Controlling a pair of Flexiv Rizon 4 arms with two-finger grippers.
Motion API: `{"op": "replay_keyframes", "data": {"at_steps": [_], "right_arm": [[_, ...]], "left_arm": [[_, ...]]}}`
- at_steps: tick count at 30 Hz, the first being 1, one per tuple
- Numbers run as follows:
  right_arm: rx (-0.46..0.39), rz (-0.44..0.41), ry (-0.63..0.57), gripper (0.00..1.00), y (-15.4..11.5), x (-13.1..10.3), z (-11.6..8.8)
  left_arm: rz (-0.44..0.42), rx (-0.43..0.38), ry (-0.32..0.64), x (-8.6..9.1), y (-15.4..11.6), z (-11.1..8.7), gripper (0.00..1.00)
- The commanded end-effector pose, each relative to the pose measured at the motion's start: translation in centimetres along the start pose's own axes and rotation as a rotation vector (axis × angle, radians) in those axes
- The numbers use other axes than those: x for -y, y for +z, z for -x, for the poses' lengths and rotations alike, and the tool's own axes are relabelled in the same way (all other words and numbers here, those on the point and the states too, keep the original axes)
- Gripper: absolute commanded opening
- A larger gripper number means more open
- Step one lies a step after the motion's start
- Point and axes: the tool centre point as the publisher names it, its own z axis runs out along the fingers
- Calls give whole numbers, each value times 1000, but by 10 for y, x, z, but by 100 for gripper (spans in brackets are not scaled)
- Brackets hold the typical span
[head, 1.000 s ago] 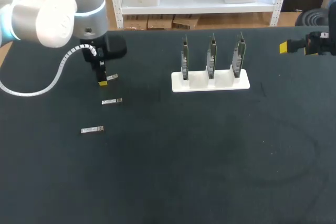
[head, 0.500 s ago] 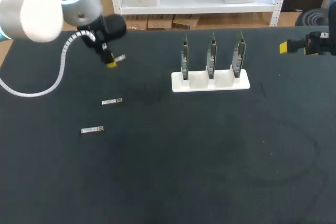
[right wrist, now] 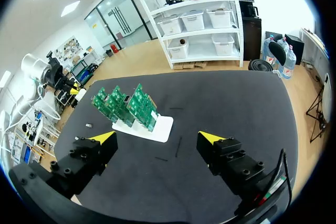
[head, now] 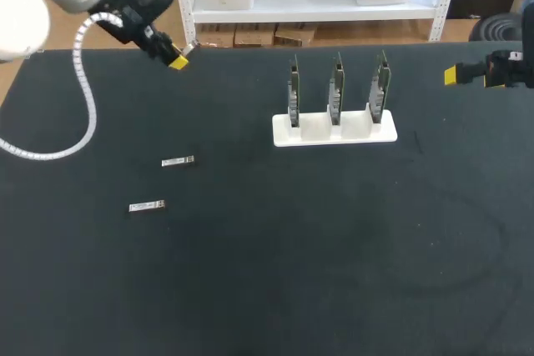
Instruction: Pick up the optical module with the left hand, and insert it into the network port with the right hand.
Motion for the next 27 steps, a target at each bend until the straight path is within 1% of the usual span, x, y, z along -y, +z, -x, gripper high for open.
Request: {"op": "replay_keyframes", "data": {"at_steps": [1,3,4,5,7,10,12,15,16,19,21,22,27], "right_arm": [[0,0,0,100,0,0,0],[0,0,0,100,0,0,0],[0,0,0,100,0,0,0],[0,0,0,100,0,0,0],[0,0,0,100,0,0,0],[0,0,0,100,0,0,0],[0,0,0,100,0,0,0],[0,0,0,100,0,0,0],[0,0,0,100,0,0,0],[0,0,0,100,0,0,0],[0,0,0,100,0,0,0],[0,0,0,100,0,0,0],[0,0,0,100,0,0,0]], "left_arm": [[12,141,3,6,-4,-7,0],[12,141,3,6,-4,-7,0],[22,145,-8,6,-8,-10,0],[18,162,-10,9,-14,-9,0],[25,211,-24,14,-25,0,0],[-10,309,-58,25,-40,21,0],[-46,349,-77,33,-45,33,0],[-121,413,-118,45,-51,50,0],[-150,441,-112,50,-54,55,0],[-178,487,-84,64,-60,68,0],[-163,523,-62,68,-64,72,0],[-147,533,-52,69,-64,73,0],[-147,533,-52,69,-64,73,0]]}}
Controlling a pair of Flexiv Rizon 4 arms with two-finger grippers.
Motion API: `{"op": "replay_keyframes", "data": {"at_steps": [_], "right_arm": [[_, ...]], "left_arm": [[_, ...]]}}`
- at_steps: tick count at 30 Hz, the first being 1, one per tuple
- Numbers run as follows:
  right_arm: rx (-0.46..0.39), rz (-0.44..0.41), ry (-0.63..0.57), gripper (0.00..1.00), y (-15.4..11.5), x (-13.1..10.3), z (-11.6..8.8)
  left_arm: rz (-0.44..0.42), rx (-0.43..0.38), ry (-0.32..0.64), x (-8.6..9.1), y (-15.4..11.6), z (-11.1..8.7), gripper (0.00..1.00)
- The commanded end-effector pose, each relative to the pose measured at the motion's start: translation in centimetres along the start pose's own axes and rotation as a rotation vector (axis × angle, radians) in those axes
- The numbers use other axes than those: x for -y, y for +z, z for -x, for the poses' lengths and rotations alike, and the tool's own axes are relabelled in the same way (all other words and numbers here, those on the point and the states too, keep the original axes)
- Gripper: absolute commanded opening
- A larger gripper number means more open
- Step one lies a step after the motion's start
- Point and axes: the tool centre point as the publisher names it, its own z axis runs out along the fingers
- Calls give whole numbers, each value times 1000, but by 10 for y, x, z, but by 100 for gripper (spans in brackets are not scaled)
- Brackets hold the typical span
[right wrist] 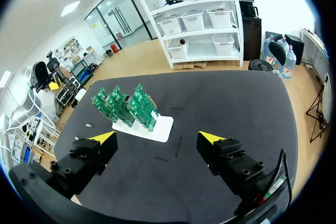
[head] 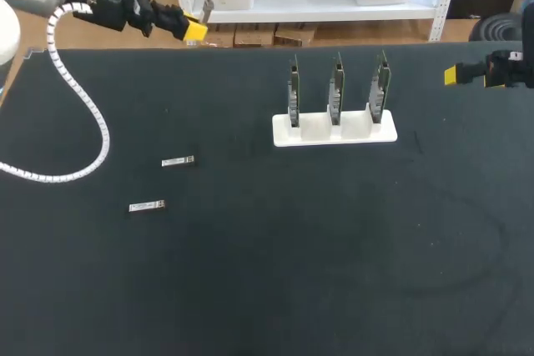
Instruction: Pick up the optical module with the left hand, and insert it into the network port with the right hand.
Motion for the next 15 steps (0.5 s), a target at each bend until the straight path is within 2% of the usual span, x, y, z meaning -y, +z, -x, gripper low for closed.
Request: {"op": "replay_keyframes", "data": {"at_steps": [1,7,12,15], "right_arm": [[0,0,0,100,0,0,0],[0,0,0,100,0,0,0],[0,0,0,100,0,0,0],[0,0,0,100,0,0,0]], "left_arm": [[10,93,2,5,-2,-4,0],[-3,104,21,6,-2,-6,0],[-105,237,43,26,12,14,0],[-158,282,52,39,21,24,0]]}}
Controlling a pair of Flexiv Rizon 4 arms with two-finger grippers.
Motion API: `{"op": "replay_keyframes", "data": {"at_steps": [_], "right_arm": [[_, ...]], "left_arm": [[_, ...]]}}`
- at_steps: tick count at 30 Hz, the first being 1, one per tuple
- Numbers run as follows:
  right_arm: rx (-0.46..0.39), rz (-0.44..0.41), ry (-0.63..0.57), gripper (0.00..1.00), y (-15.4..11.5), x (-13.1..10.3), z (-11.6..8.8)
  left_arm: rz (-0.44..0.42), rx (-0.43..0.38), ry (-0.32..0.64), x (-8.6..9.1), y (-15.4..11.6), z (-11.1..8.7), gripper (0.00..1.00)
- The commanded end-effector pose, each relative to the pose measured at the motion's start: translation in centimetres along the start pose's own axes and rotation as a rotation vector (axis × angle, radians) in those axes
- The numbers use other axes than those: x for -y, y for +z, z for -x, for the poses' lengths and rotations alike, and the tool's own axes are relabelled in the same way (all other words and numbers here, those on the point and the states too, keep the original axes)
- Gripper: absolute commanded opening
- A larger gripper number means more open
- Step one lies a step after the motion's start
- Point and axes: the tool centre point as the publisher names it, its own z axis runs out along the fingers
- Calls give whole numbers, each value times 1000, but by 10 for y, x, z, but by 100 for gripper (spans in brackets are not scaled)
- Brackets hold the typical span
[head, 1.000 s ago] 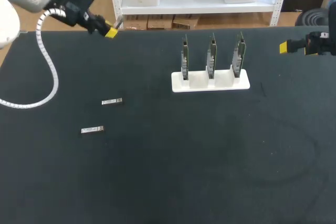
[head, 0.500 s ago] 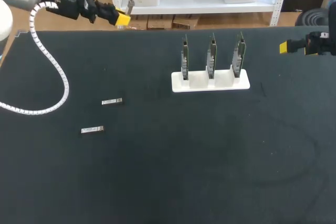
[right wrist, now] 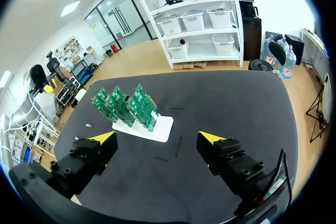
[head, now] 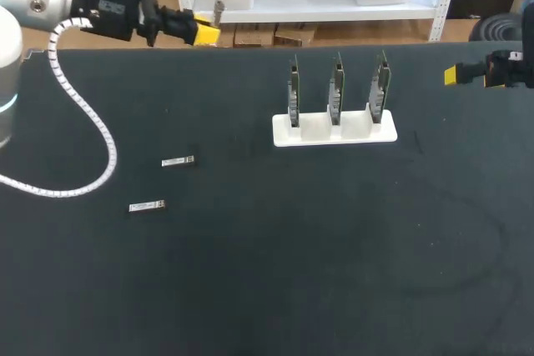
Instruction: Pick up the optical module with the left hand, and insert it into the network port with the right hand.
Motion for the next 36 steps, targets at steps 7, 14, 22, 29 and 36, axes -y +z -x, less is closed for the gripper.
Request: {"op": "replay_keyframes", "data": {"at_steps": [7,14,22,29,36], "right_arm": [[0,0,0,100,0,0,0],[0,0,0,100,0,0,0],[0,0,0,100,0,0,0],[0,0,0,100,0,0,0],[0,0,0,100,0,0,0]], "left_arm": [[-133,180,64,23,33,11,0],[-118,201,57,32,47,8,0],[-96,153,130,36,65,1,0],[-81,179,122,27,78,0,0],[-64,192,111,25,77,2,0]]}}
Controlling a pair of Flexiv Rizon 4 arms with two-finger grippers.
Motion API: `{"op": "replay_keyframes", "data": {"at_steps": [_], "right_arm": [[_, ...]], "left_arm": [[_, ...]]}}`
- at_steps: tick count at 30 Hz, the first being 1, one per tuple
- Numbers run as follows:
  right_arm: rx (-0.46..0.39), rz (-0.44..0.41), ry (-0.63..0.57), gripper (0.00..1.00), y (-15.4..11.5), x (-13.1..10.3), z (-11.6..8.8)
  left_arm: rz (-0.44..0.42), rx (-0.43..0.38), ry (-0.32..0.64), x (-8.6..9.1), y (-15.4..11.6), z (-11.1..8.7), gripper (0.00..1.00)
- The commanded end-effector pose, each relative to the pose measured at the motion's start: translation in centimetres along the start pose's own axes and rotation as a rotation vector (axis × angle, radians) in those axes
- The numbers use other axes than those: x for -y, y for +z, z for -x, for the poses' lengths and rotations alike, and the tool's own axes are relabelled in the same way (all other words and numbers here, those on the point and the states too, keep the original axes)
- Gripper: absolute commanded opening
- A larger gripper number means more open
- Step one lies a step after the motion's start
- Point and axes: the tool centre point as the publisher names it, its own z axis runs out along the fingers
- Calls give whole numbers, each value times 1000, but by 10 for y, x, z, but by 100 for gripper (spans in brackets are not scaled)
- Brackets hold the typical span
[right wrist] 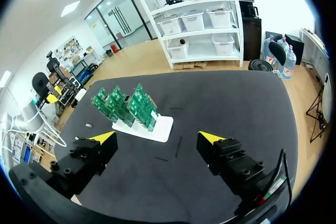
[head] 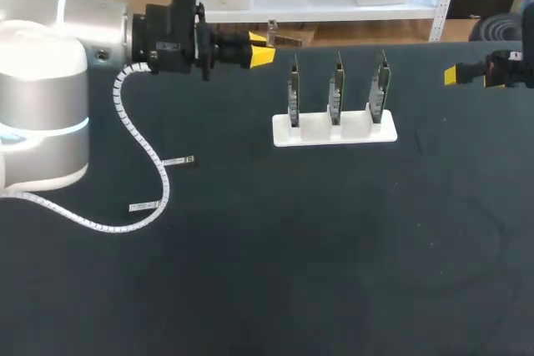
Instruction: Pick up the optical module with the left hand, and insert it into the network port with the right hand.
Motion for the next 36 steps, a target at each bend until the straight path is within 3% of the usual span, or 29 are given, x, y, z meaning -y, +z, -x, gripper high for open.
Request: {"op": "replay_keyframes", "data": {"at_steps": [1,10,25,36], "right_arm": [[0,0,0,100,0,0,0],[0,0,0,100,0,0,0],[0,0,0,100,0,0,0],[0,0,0,100,0,0,0]], "left_arm": [[5,4,2,1,1,-1,0],[50,-6,19,-8,-14,-7,0],[-13,24,39,-17,32,-1,0],[-23,22,53,-32,43,3,0]]}}
